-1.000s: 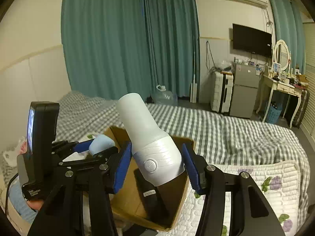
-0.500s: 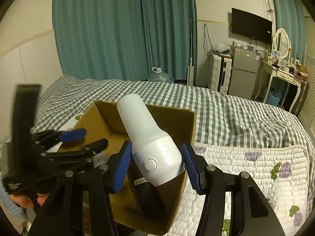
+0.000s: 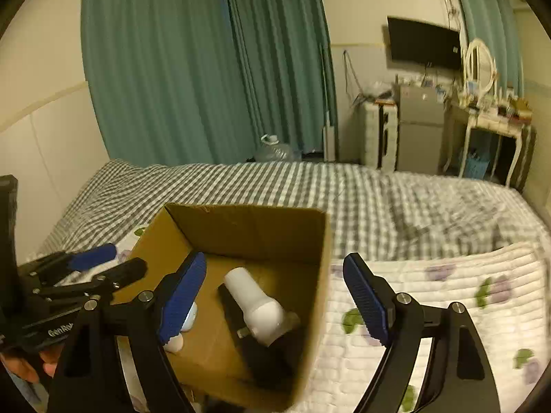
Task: Organize rigid objects
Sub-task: 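Lower the white bottle and earbud case into the box and release both, then grasp a white charger cube with each tool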
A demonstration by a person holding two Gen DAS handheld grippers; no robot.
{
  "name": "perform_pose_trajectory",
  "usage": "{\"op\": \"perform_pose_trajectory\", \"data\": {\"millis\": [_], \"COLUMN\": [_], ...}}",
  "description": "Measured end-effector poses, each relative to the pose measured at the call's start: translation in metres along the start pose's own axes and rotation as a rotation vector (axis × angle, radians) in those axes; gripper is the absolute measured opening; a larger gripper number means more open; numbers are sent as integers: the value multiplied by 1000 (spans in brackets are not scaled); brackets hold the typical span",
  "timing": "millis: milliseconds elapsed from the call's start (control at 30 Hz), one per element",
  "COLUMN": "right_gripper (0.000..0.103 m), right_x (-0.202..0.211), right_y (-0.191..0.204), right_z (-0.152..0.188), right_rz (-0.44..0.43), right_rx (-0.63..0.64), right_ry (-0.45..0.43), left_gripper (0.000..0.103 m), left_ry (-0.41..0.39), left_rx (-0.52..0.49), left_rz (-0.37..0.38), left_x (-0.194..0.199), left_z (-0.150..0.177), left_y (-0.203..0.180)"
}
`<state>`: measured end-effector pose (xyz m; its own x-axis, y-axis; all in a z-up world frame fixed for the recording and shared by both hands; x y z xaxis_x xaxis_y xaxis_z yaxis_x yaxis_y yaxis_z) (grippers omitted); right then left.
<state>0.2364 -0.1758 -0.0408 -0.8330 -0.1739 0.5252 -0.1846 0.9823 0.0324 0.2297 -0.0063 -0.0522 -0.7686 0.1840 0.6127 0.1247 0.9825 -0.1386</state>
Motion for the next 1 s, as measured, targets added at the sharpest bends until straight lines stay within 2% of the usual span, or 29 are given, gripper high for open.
{"op": "perform_pose_trajectory", "data": {"millis": [100,267,433,633,767,900,1000], "right_gripper": [86,88,90,90,90,90,90], "right_x": [25,67,87,65,34,18,7], "right_y": [-2,2,7,12,25,40,47], "right_z": [-1,5,29,98,144,168,178], "right_rz": [17,38,47,2,11,-14,-18], "right_rx": [14,62,106,130,226,303,332], "right_ry": [-16,-13,17,148,275,332,356], "left_gripper": [65,66,66,67,67,67,67], "left_ry": [-16,10,34,95,152,215,215], "left_rx": [-1,-13,8,28,21,-6,-19], "left_rz": [-3,1,-19,-43,-53,-60,-79], "left_x": [25,50,68,61,44,26,22], "left_z": [6,24,49,100,131,152,155], "left_y": [-7,-12,-11,-8,-9,-11,-10]}}
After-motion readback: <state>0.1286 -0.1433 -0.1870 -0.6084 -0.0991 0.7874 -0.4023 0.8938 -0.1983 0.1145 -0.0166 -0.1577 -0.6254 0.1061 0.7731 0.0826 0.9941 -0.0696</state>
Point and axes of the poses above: each gripper's, at about its wrist camera, not at the fingertips, and x roughly against the way its jaws point, y to its left, z to its underside, the point moved 6 cm from there along -x, roughly the way its jaws point, and after that the axes turned 9 degrees about z, right-handed, at the moved point
